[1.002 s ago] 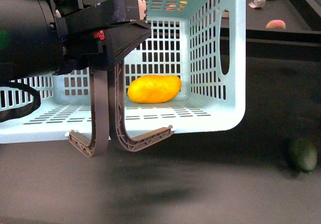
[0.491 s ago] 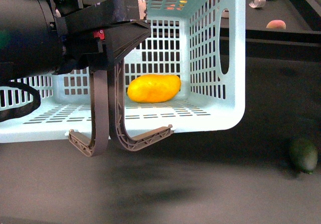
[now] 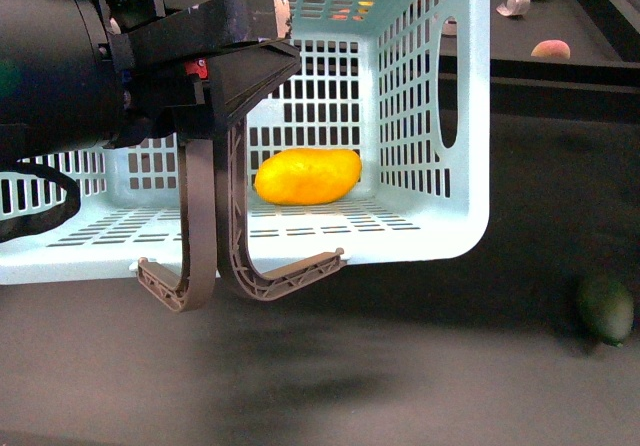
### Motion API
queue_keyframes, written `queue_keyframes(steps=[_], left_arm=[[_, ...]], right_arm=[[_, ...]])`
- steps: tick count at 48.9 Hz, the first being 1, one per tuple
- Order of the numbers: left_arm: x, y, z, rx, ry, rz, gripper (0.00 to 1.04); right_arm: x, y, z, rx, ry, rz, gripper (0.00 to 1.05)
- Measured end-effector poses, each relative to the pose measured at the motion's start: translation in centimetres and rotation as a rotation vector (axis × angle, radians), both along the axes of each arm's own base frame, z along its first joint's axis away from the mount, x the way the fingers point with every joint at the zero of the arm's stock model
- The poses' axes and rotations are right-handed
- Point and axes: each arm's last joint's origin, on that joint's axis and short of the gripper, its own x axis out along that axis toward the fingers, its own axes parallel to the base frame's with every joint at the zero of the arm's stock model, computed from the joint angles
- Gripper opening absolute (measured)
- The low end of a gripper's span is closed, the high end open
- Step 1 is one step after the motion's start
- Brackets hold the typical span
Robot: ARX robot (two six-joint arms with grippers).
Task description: Pick mango with right arm and hold basket with left
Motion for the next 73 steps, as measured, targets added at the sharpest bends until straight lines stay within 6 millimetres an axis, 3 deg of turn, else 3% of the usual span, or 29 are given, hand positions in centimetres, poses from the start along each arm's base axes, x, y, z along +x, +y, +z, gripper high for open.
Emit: queue_keyframes(steps=[24,53,68,73], left_arm=[[0.0,0.0,0.0,-0.001,0.001,0.000,0.09],[0.0,0.0,0.0,0.000,0.001,0.000,0.09],[0.0,0.0,0.0,0.001,-0.002,0.006,0.09],[0.7,-0.7,-0.3,0.046,-0.131,0.216,0.09]], right_arm=[[-1.8,0.0,-0.3,0.000,0.009,0.002,0.02],[-1.8,0.0,-0.3,0.000,0.006,0.002,0.02],[-1.8,0.0,-0.3,-0.002,0.006,0.002,0.49],[-1.8,0.0,-0.3,-0.002,0.006,0.002,0.65]])
